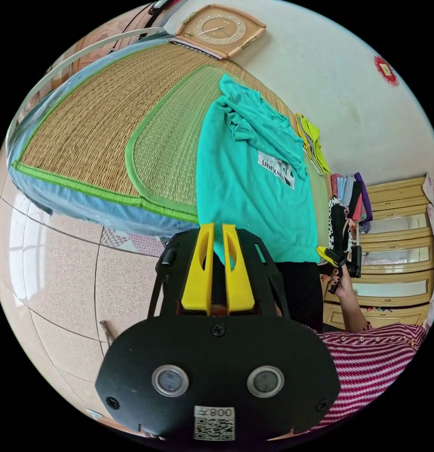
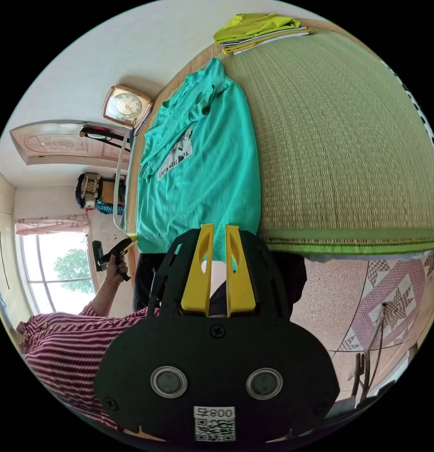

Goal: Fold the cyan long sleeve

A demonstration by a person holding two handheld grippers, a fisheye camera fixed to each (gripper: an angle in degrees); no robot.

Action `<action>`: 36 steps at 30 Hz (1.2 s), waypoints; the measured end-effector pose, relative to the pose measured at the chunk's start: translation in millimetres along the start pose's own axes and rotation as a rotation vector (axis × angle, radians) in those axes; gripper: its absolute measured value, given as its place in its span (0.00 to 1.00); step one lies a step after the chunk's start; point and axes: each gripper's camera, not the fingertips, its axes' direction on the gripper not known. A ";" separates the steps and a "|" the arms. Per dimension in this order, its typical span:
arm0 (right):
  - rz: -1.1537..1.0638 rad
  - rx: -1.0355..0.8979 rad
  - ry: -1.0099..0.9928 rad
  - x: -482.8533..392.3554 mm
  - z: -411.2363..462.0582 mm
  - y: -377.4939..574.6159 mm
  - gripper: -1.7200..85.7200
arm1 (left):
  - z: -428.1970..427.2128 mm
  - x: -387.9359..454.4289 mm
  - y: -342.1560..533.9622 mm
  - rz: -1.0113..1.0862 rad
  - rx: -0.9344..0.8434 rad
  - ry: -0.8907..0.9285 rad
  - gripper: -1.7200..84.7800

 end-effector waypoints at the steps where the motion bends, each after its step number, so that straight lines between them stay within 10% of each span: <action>1: -0.001 0.002 -0.003 2.0 -1.9 7.7 0.09 | -2.7 -4.6 6.2 -0.008 0.000 0.004 0.05; 36: 0.067 -0.074 0.014 78.3 17.5 14.8 0.06 | -15.3 -80.4 49.6 -0.009 0.005 0.057 0.09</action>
